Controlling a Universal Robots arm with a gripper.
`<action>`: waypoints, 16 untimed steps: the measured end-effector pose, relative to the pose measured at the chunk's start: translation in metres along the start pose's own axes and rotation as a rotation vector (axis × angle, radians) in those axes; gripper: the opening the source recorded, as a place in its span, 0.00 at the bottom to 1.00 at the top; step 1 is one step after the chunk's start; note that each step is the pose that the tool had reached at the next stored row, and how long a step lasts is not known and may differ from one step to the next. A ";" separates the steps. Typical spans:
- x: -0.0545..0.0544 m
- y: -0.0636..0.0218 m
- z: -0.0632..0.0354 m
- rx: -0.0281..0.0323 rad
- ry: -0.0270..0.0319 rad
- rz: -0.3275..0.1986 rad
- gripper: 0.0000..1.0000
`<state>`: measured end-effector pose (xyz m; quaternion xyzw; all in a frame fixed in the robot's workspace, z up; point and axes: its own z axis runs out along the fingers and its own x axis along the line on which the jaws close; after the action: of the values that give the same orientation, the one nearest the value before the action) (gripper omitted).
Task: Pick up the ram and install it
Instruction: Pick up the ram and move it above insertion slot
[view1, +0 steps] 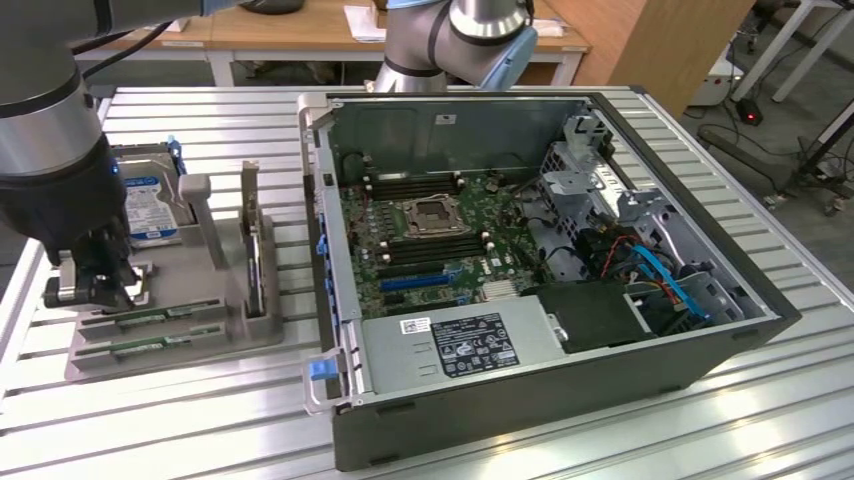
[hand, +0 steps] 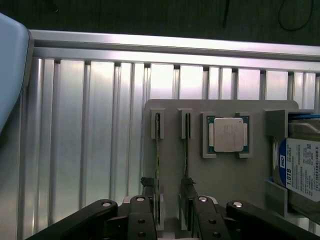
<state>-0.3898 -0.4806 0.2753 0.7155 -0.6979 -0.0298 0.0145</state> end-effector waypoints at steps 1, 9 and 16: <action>0.000 0.0000 0.0004 0.0000 0.0001 0.000 0.35; 0.000 -0.0003 0.0045 0.0001 0.0000 0.000 0.35; 0.000 -0.0005 0.0078 0.0001 0.0000 0.000 0.35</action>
<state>-0.3897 -0.4806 0.2675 0.7155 -0.6979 -0.0298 0.0145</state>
